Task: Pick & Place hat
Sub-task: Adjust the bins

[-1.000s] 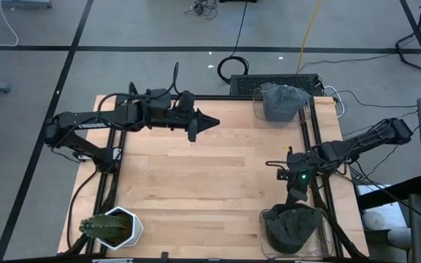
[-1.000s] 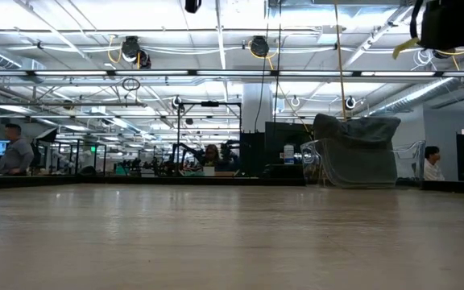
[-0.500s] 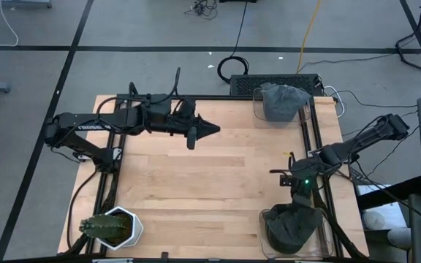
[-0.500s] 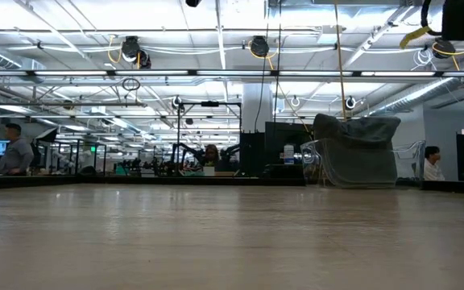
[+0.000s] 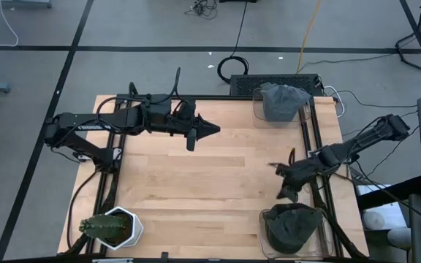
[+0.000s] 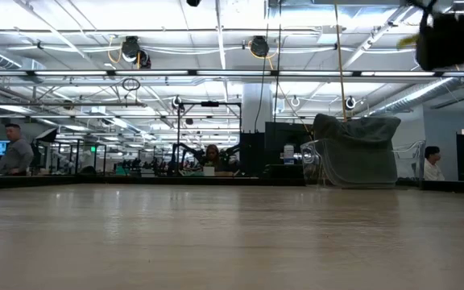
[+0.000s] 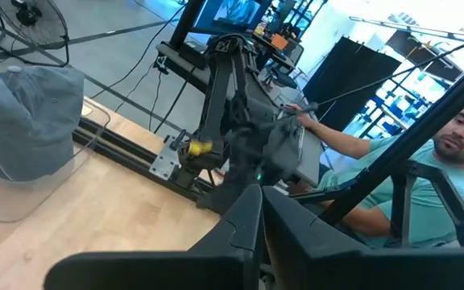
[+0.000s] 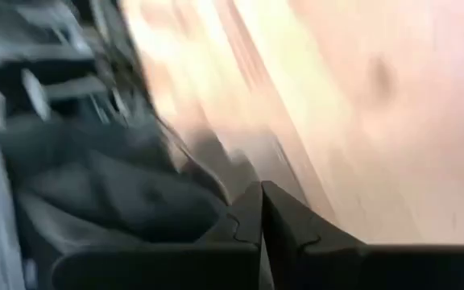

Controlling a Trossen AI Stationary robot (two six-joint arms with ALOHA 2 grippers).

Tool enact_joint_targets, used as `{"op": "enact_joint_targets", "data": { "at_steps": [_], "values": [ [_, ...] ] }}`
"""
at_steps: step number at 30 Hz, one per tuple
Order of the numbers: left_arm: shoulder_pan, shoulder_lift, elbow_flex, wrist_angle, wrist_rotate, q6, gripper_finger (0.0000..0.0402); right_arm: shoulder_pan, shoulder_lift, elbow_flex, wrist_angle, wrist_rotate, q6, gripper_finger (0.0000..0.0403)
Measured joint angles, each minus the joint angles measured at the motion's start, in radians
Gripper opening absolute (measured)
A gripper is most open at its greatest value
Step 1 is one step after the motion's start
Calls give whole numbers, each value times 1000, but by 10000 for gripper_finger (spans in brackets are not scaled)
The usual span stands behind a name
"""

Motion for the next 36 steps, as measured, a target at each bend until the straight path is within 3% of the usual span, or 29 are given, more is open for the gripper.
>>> {"op": "enact_joint_targets", "data": {
  "at_steps": [4, 9, 14, 20, 30, 36],
  "values": [
    [0, 0, 0, -4, 0, 0, 21, 28, 81, -55, -3, -141, 48, 0],
    [-8, 0, 0, -7, 0, 0, 21, 70, 102, -98, 63, -151, 88, 0],
    [-21, 0, 0, -8, 0, 7, 21, 117, 102, -135, 205, -232, 176, 0],
    [-32, 0, 0, -8, -14, 32, 21, 176, 101, -161, 296, -223, 263, 0],
    [-34, 0, 0, -9, -36, 34, 21, 143, 94, -163, 138, -223, 162, 0],
    [-34, 0, 0, -38, -36, 32, 21, 92, 86, -161, 141, -168, 137, 0]
  ]
}}
